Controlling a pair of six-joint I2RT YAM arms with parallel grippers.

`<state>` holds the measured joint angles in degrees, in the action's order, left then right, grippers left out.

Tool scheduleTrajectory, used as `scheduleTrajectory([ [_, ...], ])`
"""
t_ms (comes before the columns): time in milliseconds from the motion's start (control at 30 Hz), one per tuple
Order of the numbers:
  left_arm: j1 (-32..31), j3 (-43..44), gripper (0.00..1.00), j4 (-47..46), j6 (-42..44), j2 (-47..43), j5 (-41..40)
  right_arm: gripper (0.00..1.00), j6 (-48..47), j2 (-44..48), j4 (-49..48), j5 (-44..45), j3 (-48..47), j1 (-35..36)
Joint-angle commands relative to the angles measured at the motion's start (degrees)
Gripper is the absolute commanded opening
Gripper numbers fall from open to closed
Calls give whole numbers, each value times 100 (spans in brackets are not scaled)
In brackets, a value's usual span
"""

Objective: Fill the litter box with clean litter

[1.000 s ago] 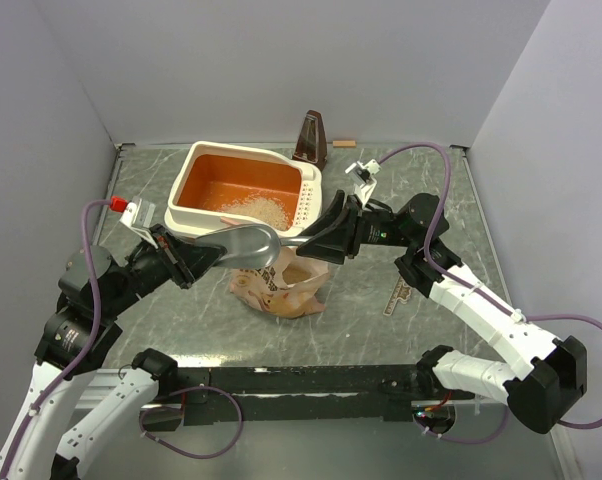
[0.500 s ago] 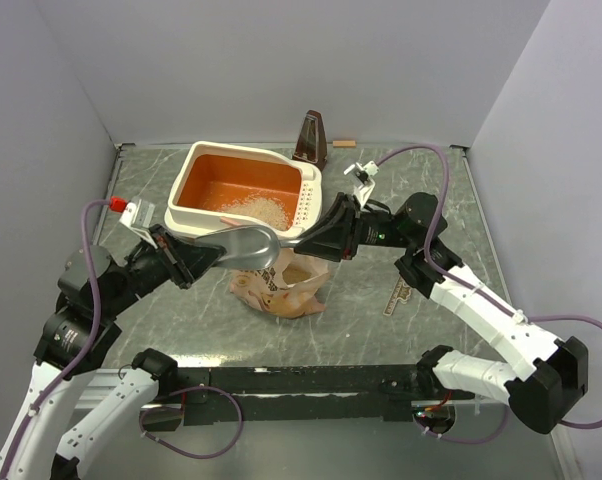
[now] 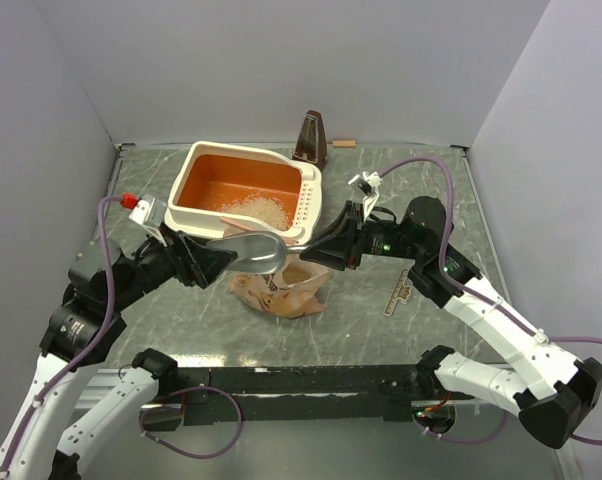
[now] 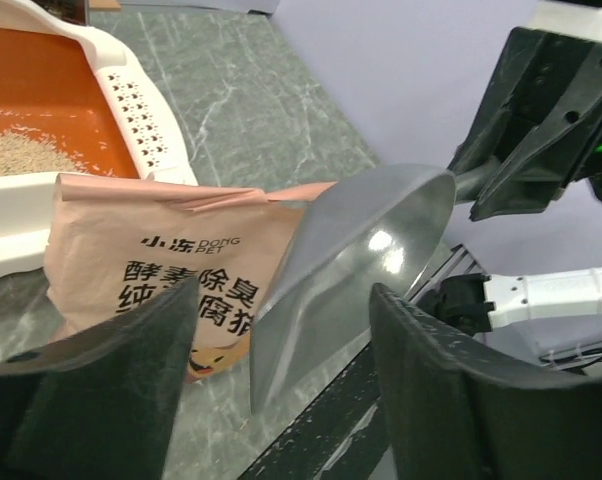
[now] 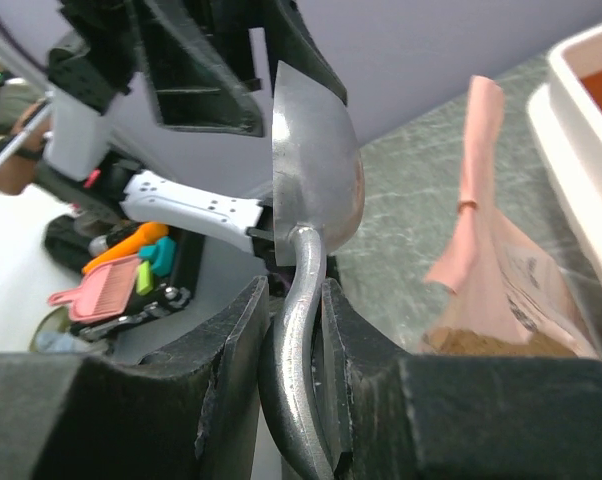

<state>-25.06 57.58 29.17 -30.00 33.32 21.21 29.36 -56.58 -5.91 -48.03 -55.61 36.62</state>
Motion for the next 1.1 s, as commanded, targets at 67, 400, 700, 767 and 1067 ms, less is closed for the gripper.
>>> scheduleTrajectory([
  [67,-8,359,79,211,565,-89,-196,0,-554,603,993,1172,-450,3],
  [400,-8,500,91,-77,1654,113,-153,0,-572,1395,2716,2693,-1240,-6],
  [700,-51,658,96,-420,3611,834,664,0,-845,1729,4264,3195,-1584,-6],
  [767,-78,527,98,-771,4156,843,813,0,-950,1843,4588,3203,-1601,-6],
  [1067,-69,886,97,-227,6091,1695,1737,0,-1064,2247,5407,3002,-1619,-6],
])
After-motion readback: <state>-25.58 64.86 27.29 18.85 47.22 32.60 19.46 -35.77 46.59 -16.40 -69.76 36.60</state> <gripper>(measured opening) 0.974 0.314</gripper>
